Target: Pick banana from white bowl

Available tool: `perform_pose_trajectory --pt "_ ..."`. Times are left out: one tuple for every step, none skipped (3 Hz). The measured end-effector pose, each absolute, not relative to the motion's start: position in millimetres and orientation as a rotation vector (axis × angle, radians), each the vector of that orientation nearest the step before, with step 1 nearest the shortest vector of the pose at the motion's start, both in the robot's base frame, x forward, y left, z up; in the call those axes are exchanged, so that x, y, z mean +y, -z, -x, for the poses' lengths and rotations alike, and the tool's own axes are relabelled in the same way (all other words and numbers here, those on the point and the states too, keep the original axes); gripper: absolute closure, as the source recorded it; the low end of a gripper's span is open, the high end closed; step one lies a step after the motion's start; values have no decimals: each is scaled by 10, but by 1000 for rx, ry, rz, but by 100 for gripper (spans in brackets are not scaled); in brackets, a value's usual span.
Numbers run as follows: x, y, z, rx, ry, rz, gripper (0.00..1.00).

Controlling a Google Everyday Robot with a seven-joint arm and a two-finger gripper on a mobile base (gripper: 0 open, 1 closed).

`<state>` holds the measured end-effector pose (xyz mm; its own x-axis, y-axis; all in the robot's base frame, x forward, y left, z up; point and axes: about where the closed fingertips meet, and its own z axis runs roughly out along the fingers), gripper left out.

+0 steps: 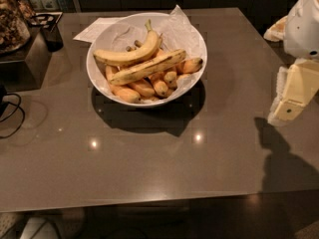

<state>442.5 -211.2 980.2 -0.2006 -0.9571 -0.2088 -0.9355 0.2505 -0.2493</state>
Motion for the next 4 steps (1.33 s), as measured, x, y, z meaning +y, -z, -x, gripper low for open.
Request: perform_pose_trajectory --pt "-1770 -9920 -4673 2075 143 1874 0" --pt "-1853 -9901 -4649 2095 111 1858 0" --pt "-1614 -9903 -4759 2066 60 1913 0" --pt "-1281 -9861 -4932 2005 34 2004 0"
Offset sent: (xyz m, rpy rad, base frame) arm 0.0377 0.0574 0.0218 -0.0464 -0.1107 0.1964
